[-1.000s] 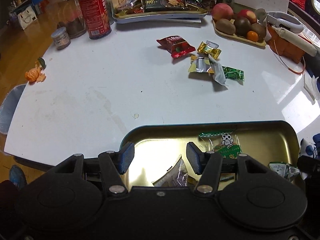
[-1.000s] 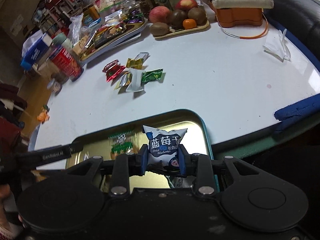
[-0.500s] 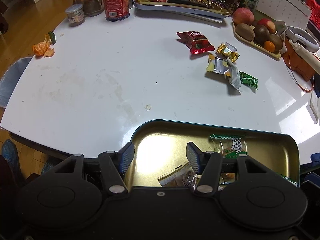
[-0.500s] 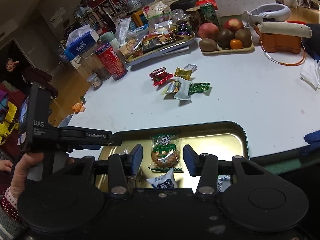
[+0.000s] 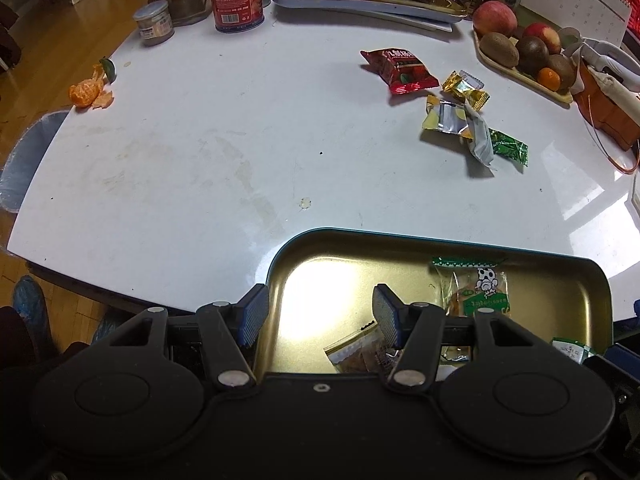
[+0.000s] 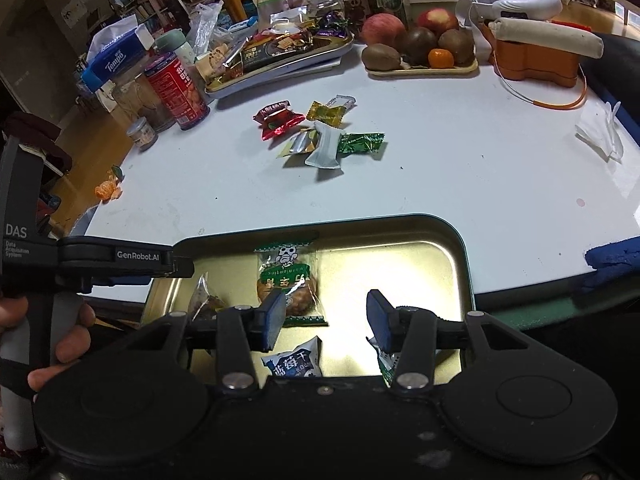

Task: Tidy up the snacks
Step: 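Release the blueberry packet into the gold tray with the right tool while left tool withdraws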

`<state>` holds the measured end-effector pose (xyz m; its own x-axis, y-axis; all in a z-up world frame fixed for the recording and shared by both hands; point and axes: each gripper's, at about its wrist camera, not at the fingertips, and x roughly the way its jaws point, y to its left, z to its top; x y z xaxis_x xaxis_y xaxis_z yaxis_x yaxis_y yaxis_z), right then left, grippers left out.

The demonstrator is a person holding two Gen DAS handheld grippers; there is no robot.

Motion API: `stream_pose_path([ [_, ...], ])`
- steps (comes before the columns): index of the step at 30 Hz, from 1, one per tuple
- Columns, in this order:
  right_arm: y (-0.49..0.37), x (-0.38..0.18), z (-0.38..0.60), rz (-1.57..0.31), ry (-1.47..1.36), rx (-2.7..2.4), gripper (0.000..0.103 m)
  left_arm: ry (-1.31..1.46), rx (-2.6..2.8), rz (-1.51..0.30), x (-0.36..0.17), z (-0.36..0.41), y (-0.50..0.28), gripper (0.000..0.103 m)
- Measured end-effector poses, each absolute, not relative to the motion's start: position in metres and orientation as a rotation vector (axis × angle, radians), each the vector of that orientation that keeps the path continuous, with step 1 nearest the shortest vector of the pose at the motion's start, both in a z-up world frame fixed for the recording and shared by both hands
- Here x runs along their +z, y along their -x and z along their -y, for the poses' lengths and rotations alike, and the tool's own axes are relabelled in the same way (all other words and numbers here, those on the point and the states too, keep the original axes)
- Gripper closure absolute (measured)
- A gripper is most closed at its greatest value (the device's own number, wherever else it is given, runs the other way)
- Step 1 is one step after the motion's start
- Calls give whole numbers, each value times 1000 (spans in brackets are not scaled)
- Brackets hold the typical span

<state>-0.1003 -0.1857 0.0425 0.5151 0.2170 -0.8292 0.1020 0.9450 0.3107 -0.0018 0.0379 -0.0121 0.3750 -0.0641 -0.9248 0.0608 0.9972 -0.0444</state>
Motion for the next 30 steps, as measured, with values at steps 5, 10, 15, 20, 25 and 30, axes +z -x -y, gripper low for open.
stream_pose_path([
  [5,97,39,186,-1068,-335,46,55,-9,-75,-1193,-13,-38,3,42],
  [10,92,29,191,-1145,-393,40,55,-20,-87,-1203,-14,-36,5,42],
  [15,87,20,197,-1202,-447,8,55,-32,-78,-1213,-16,-34,4,42],
  [20,83,15,198,-1227,-463,-16,55,-29,-89,-1227,-17,-32,3,42],
  [25,79,14,195,-1228,-453,-17,55,-24,-92,-1222,-15,-32,4,42],
  [30,77,15,194,-1223,-459,-13,55,7,-83,-1192,-8,-36,5,42],
])
